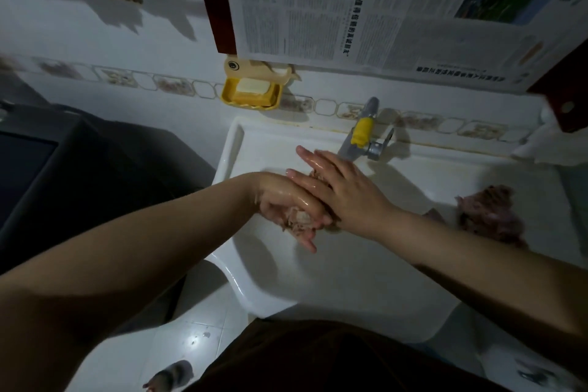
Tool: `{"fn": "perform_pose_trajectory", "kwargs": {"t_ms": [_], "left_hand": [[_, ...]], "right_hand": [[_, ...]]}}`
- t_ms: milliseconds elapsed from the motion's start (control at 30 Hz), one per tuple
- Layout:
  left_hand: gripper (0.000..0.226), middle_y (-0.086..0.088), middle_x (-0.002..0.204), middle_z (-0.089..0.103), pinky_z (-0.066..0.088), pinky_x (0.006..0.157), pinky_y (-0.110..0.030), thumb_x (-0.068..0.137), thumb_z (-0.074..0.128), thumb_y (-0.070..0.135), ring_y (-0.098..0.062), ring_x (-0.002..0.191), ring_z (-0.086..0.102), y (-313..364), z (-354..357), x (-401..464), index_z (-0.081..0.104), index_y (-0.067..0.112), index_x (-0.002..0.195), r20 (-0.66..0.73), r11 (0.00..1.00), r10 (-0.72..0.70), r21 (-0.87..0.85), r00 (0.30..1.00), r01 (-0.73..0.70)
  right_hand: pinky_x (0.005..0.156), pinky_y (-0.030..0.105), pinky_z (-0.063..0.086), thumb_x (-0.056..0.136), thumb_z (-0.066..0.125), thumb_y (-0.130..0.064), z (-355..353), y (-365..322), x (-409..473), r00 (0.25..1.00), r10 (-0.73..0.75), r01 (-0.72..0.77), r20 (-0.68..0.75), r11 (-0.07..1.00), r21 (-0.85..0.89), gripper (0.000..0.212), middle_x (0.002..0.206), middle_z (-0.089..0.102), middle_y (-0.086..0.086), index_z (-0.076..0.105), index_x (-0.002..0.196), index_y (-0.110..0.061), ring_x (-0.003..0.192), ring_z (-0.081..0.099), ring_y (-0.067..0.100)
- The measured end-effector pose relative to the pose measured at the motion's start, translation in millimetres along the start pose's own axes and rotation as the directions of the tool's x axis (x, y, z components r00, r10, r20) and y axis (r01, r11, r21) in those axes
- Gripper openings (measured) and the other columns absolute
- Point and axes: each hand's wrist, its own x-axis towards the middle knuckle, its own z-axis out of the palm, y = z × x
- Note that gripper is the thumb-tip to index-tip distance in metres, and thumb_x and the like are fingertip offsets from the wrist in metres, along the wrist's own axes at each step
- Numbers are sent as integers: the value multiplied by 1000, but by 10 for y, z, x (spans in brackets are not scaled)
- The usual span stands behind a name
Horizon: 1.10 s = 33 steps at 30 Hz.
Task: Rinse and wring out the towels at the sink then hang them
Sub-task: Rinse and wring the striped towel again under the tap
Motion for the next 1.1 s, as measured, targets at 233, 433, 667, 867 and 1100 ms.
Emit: {"fn": "perform_pose_trajectory", "kwargs": {"t_ms": [233,433,667,867,1100], "left_hand": [[36,-4,87,59,43,59,-31,86,63,16,-25,75,58,65,214,230,46,6,117,-613,525,213,729,761,440],[49,-8,91,63,33,54,-34,94,43,15,-32,74,61,-72,143,315,26,12,139,-337,-186,652,798,680,574],[34,-8,62,55,23,43,-21,84,61,20,-27,41,52,177,6,262,45,10,112,171,-615,582,732,795,293],[18,-12,76,61,31,48,-28,91,45,18,-33,58,62,191,55,342,53,5,101,118,-503,679,793,724,343],[17,-12,69,58,33,48,-22,91,46,15,-23,53,53,50,139,382,59,7,84,-675,696,117,579,729,425]], "right_hand": [[40,24,30,57,82,-22,120,-77,100,916,318,-286,246,946,-155,48,64,59,9,55,93,-6,47,58,28],[43,23,39,85,56,-13,48,-117,183,527,355,-835,772,386,392,8,66,61,7,59,81,-7,52,56,15],[34,16,7,92,47,-7,-39,40,-32,416,-46,-811,908,-471,348,38,46,25,-7,30,61,-22,31,18,2],[30,10,12,85,47,-7,-60,200,-145,478,-200,-717,855,-651,249,26,50,30,-8,33,68,-21,33,25,-2],[69,27,50,79,70,0,-5,182,-369,570,329,-669,753,-348,657,72,114,62,9,33,134,-29,91,62,18]]}}
